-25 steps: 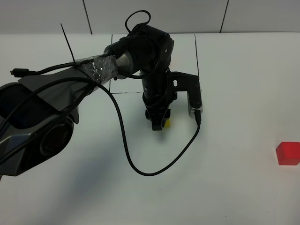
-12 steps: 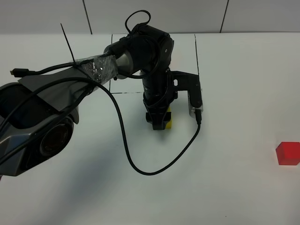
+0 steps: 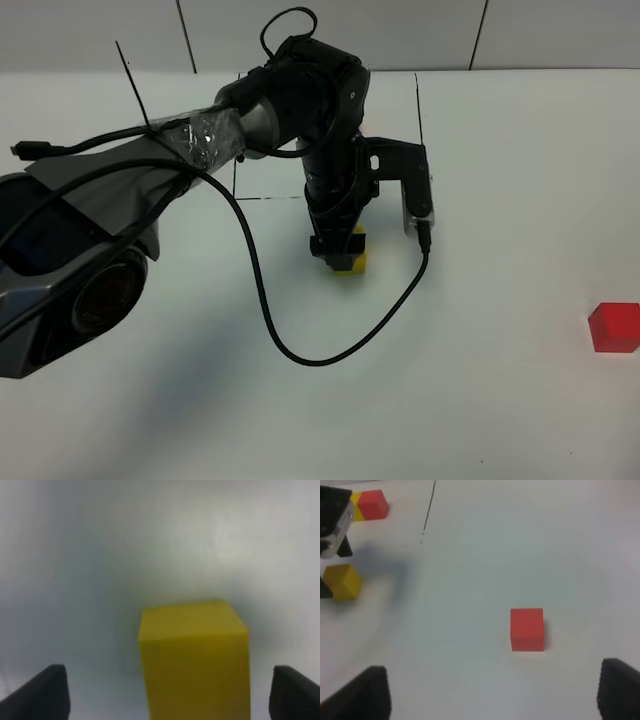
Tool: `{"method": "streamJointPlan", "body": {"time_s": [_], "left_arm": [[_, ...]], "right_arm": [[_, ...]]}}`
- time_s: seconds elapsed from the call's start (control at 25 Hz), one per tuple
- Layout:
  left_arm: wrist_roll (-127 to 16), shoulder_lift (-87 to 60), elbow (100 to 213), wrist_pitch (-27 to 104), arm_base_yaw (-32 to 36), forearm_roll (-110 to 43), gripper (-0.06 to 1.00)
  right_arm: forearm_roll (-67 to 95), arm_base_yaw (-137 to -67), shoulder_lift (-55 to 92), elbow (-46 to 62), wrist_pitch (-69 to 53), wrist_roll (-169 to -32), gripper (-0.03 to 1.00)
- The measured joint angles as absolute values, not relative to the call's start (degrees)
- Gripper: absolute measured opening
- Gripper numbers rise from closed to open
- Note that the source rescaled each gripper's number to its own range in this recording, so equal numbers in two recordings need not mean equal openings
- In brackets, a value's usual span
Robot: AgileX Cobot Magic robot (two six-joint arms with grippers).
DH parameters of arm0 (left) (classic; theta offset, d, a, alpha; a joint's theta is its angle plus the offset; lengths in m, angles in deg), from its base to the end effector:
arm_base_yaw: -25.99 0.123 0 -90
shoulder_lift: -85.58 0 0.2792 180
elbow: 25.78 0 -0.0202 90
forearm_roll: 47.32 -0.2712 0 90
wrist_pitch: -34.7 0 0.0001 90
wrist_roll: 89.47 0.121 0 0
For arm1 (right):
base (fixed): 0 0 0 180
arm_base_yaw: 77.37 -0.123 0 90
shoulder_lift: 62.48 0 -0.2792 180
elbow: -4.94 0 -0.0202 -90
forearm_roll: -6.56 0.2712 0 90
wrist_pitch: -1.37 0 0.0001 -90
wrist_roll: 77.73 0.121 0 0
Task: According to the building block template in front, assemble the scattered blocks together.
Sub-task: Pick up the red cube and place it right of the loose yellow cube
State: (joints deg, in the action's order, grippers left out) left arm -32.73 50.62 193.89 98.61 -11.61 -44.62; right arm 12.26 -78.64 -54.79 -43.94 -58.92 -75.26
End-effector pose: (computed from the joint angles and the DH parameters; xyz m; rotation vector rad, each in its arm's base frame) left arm 0.4074 -0.3202 0.1118 2.1464 2.0234 -0.0184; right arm 0.0459 0.0115 0.2723 0.0175 2.0392 0.1599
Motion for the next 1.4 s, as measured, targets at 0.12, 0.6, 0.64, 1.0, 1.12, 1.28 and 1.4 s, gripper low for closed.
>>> {"method": "streamJointPlan", "body": {"time_s": [0.12, 0.6, 0.64, 1.0, 1.12, 1.28, 1.4], "left_arm": [[-34.13, 46.99, 194.07, 98.73, -11.61, -44.61, 0.83], [-52.08, 36.42, 194.25, 99.88, -5.69, -44.45, 0.93], [-54.04, 36.03, 194.25, 100.29, -4.01, -44.45, 0.96], [-66.17, 29.9, 186.0, 101.81, 10.05, -44.3, 1.0], [-67.93, 27.85, 180.03, 101.42, 15.32, -43.29, 1.0], [-68.37, 22.93, 169.22, 96.99, 20.75, -41.86, 1.0], [-69.99, 16.73, 160.85, 92.01, 23.27, -41.66, 1.0]], "right_arm": [[12.26, -78.64, -54.79, -43.94, -58.92, -75.26, 0.93], [12.26, -78.64, -54.79, -43.94, -58.92, -75.21, 0.92], [12.26, -78.64, -54.79, -43.94, -58.92, -75.21, 0.92], [12.26, -78.64, -54.79, -43.94, -58.92, -75.21, 0.92], [12.26, -78.64, -54.79, -43.94, -58.92, -75.21, 0.92], [12.26, -78.64, -54.79, -43.94, -58.92, -75.21, 0.92], [12.26, -78.64, -54.79, -43.94, -58.92, -75.21, 0.92]]}}
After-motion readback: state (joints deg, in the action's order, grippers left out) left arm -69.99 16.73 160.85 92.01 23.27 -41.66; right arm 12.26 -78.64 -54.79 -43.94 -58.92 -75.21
